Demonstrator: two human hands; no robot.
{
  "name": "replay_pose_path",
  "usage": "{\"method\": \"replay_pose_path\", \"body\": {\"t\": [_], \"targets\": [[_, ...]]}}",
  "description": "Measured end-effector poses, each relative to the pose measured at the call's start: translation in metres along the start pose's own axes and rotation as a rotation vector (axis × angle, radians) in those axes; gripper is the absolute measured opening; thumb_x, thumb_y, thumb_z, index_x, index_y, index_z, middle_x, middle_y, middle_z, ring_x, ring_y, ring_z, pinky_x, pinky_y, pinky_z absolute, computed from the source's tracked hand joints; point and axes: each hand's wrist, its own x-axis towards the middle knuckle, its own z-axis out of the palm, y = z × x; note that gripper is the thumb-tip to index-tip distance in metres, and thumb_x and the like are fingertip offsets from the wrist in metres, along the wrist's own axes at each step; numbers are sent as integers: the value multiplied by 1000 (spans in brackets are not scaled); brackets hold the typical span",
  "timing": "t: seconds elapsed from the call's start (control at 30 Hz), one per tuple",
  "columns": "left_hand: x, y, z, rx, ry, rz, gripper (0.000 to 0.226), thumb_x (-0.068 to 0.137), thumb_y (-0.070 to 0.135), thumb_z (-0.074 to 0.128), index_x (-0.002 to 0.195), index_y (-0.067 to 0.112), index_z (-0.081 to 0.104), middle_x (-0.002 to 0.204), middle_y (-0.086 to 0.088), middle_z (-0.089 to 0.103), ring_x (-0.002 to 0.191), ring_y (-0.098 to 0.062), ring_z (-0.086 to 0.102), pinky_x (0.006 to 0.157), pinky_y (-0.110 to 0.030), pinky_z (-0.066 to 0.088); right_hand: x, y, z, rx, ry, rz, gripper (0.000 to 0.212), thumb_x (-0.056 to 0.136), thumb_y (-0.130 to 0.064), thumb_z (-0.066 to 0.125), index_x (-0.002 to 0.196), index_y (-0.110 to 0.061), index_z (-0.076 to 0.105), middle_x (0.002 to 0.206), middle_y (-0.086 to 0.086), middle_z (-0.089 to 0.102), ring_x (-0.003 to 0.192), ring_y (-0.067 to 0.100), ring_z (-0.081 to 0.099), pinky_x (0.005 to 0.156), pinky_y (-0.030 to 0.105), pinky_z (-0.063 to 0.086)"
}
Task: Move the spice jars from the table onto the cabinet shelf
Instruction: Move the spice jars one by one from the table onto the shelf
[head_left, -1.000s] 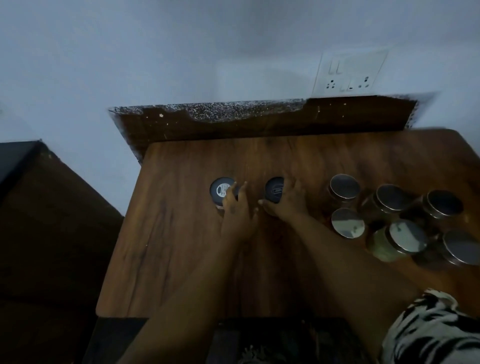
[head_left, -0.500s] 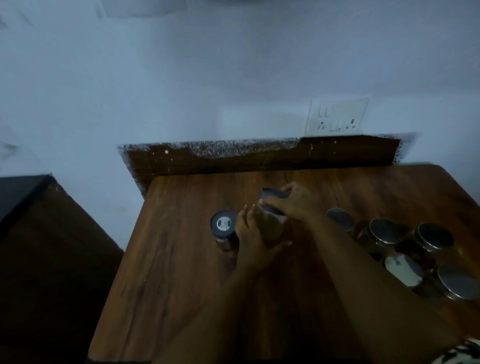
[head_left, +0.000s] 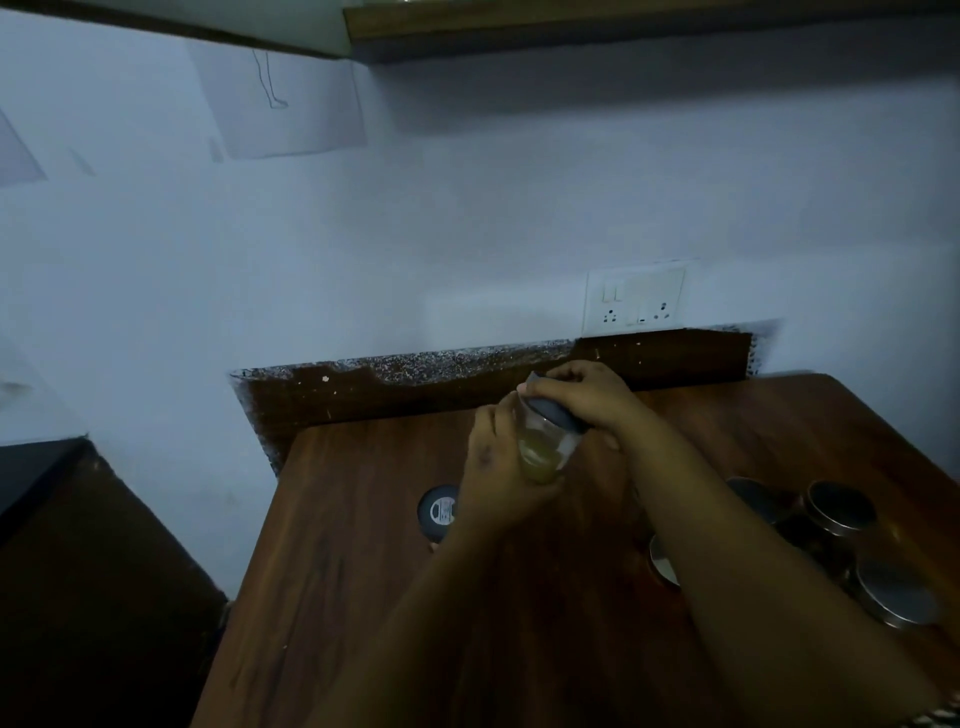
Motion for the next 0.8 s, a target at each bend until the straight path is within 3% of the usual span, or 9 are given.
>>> {"method": "replay_pose_path", "body": {"t": [0.07, 0.17, 0.3, 0.37, 0.43, 0.5, 0.6, 0.67, 0.8], "targets": [[5, -5, -7, -202, -69, -120, 97, 55, 38, 87, 138, 23, 38, 128, 3, 48, 112, -11, 53, 86, -29, 52, -4, -5, -3, 41, -131, -1, 58, 68, -37, 86, 117, -19, 63, 115, 3, 60, 101, 20, 64, 84, 34, 57], [12, -14, -20, -673, -248, -291, 81, 52, 31, 92, 121, 37, 51, 119, 0, 63, 105, -16, 67, 81, -31, 58, -8, -10, -8, 195, -217, -38, 45, 72, -25, 84, 111, -18, 63, 113, 6, 66, 97, 20, 68, 74, 30, 57], [19, -6, -19, -533, -147, -192, 105, 55, 37, 93, 138, 34, 29, 123, 10, 55, 108, 1, 61, 82, -21, 56, -8, -13, -1, 286, -58, -55, 56, 66, -19, 89, 114, -11, 63, 108, 6, 69, 91, 21, 70, 64, 28, 57], [17, 1, -17, -558, -106, -175, 94, 54, 35, 94, 128, 45, 36, 123, 6, 57, 106, -1, 62, 84, -25, 56, -6, -14, 0, 327, -47, -58, 54, 62, -19, 91, 109, -10, 65, 102, 5, 71, 84, 19, 72, 59, 27, 57], [17, 6, -22, -777, -49, -269, 83, 58, 27, 90, 122, 47, 42, 122, -4, 61, 104, -11, 66, 86, -34, 58, -6, -13, -8, 433, -131, -67, 45, 66, -23, 86, 105, -10, 67, 98, 6, 74, 83, 17, 74, 58, 26, 56], [20, 7, -28, -1004, -10, -317, 85, 62, 25, 84, 135, 38, 42, 126, -6, 60, 111, -21, 64, 91, -45, 55, -7, -13, -20, 531, -217, -77, 37, 72, -29, 80, 105, -16, 68, 100, 2, 74, 92, 17, 73, 65, 27, 57], [25, 20, -37, -985, -57, -228, 93, 68, 21, 80, 147, 32, 32, 133, 1, 57, 119, -17, 60, 92, -39, 55, -9, -9, -33, 572, -253, -107, 41, 75, -40, 75, 110, -20, 66, 110, 4, 71, 105, 22, 69, 75, 36, 58], [28, 27, -41, -986, -131, -206, 91, 73, 16, 76, 148, 35, 29, 138, 2, 52, 122, -14, 57, 95, -35, 53, -11, -9, -35, 605, -273, -115, 55, 79, -46, 70, 123, -15, 61, 121, 9, 68, 114, 28, 64, 86, 44, 56], [32, 31, -48, -1053, -253, -230, 92, 75, 10, 77, 148, 41, 31, 137, 6, 53, 126, -18, 54, 108, -47, 43, -13, -13, -42, 748, -289, -149, 61, 88, -46, 60, 137, -11, 51, 132, 19, 59, 119, 35, 59, 101, 58, 44]]}}
